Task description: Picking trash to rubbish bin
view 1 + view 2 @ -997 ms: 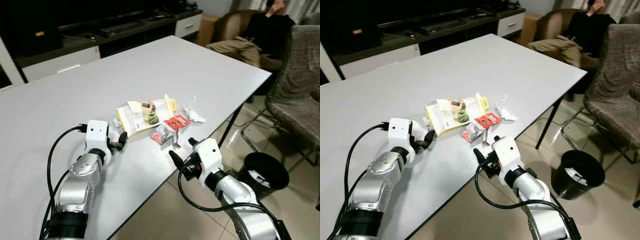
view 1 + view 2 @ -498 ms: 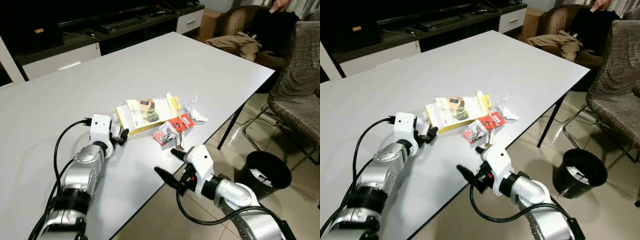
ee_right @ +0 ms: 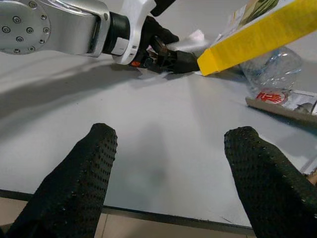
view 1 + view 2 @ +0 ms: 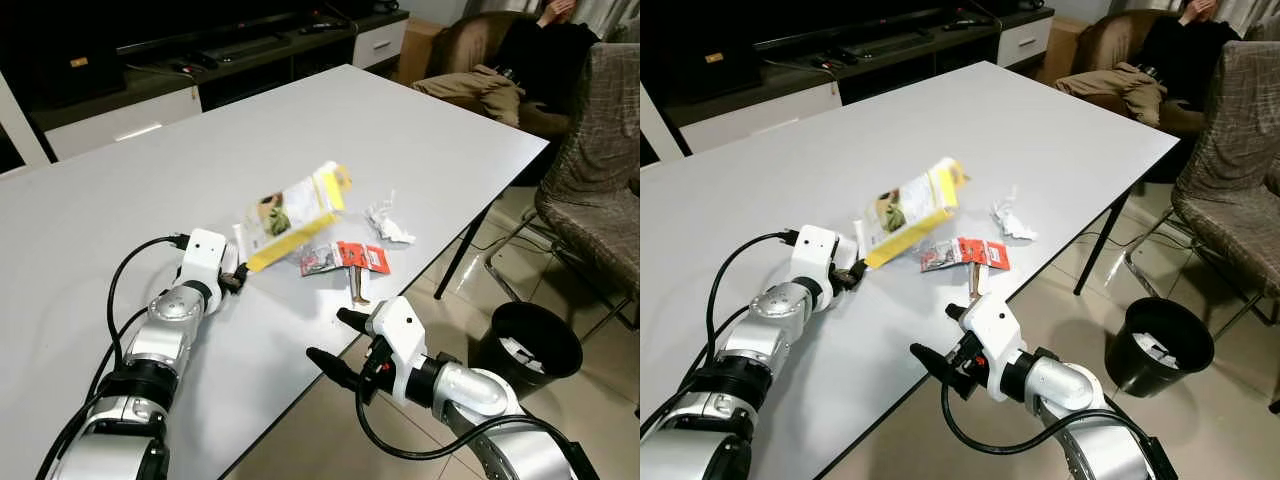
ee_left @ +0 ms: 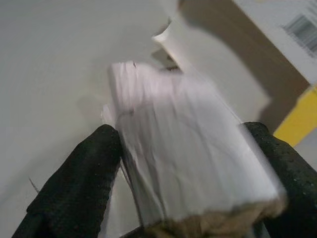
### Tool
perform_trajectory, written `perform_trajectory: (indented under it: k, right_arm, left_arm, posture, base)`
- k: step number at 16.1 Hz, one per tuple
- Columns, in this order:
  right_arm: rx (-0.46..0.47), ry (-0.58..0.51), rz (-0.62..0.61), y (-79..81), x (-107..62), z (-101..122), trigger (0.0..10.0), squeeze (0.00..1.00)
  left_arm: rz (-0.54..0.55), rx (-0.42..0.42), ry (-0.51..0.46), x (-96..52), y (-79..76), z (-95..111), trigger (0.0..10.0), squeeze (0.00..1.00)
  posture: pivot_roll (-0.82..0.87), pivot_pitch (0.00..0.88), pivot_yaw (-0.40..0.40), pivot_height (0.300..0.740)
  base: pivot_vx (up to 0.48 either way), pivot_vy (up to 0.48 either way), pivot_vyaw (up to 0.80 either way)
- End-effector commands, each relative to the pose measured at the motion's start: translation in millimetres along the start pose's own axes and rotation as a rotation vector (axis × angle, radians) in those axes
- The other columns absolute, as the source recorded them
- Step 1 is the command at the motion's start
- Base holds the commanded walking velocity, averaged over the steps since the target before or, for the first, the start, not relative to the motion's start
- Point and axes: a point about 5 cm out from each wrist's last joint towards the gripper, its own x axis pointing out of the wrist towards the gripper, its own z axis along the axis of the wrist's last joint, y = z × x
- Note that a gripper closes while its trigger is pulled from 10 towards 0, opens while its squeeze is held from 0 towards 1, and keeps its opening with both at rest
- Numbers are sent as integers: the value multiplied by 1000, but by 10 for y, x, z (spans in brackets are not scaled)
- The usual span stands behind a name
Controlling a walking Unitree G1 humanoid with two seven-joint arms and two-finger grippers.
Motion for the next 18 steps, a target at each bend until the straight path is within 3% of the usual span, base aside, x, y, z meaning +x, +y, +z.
perform_trajectory:
  k: [1,11,16,17,18]
  right_arm:
    - [-5,-17,14,6,-14,53,10000,0]
    - [-8,-15,7,11,-17,41,10000,0]
    - [-12,-43,-45,-47,3,77,10000,0]
    - [-12,-64,-109,-121,14,99,10000,0]
    - [-6,-80,-153,-174,19,115,10000,0]
  left_arm:
    - [-12,8,48,1,-10,-98,0,0]
    - [-138,8,21,-64,-51,-151,0,0]
    - [-227,4,26,-273,-53,-227,0,0]
    - [-327,15,14,-451,-81,-223,0,0]
    - [-360,22,11,-563,-70,-208,0,0]
  posture:
    - [-160,0,-24,740]
    - [-153,0,-14,740]
    - [-143,0,-1,740]
    - [-136,0,-4,740]
    - [-129,0,-8,740]
  base:
    - [0,0,0]
    - [0,0,0]
    - [0,0,0]
    - [0,0,0]
    - [0,0,0]
